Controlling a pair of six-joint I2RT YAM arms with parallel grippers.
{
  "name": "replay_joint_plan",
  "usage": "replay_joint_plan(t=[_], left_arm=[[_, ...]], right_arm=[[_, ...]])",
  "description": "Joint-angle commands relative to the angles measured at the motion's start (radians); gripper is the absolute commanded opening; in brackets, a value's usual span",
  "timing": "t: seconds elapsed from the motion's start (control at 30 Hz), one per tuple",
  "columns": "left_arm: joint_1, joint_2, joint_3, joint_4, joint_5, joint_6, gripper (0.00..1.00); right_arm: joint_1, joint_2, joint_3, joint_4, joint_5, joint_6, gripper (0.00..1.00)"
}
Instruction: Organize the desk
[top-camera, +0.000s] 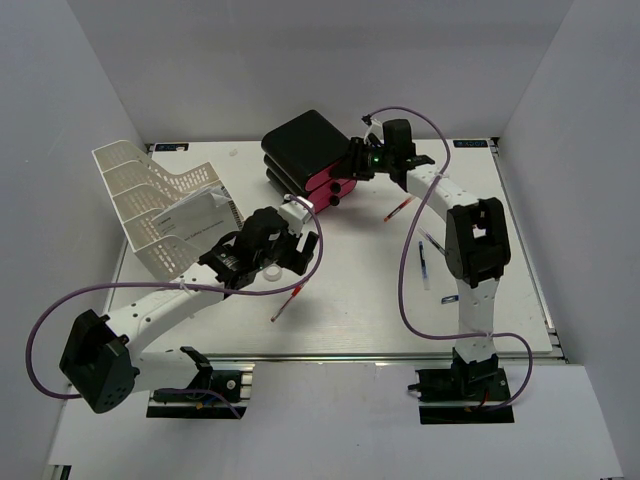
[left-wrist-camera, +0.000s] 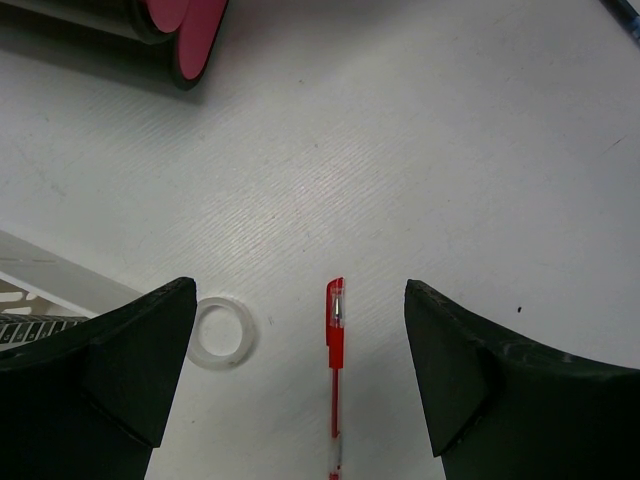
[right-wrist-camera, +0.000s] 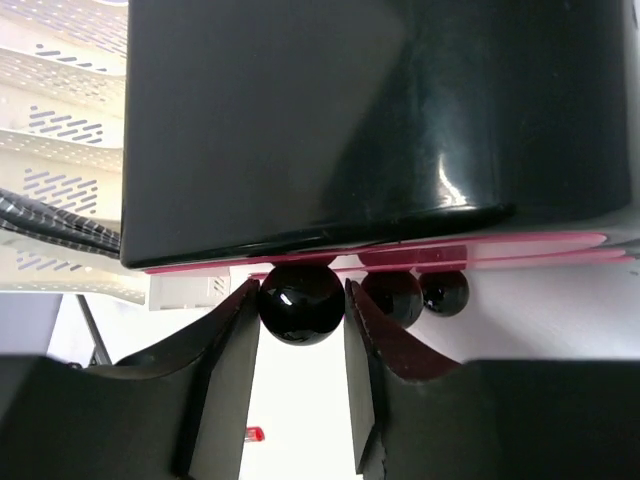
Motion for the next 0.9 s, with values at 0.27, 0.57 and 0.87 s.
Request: replay_joint_plan(t=[0.27,0.57,0.87], left_arm=[[0.005,-0.018,-0.01,0.031,0.081,0.01,0.94],[0.005,-0.032,-0.021,0.041,0.088,0.013,0.94],[0.005,-0.038,-0.03,0.053,0.088,0.016,0.95]], right_arm=[[-0.014,-0.162,-0.267,0.185,0.025,-0.017,0.27],[-0.028,-0.289,-0.432,0.225,0.022,-0.027,0.27],[-0.054,-0.34,-0.484,0.204,0.022,-0.061,0.4]])
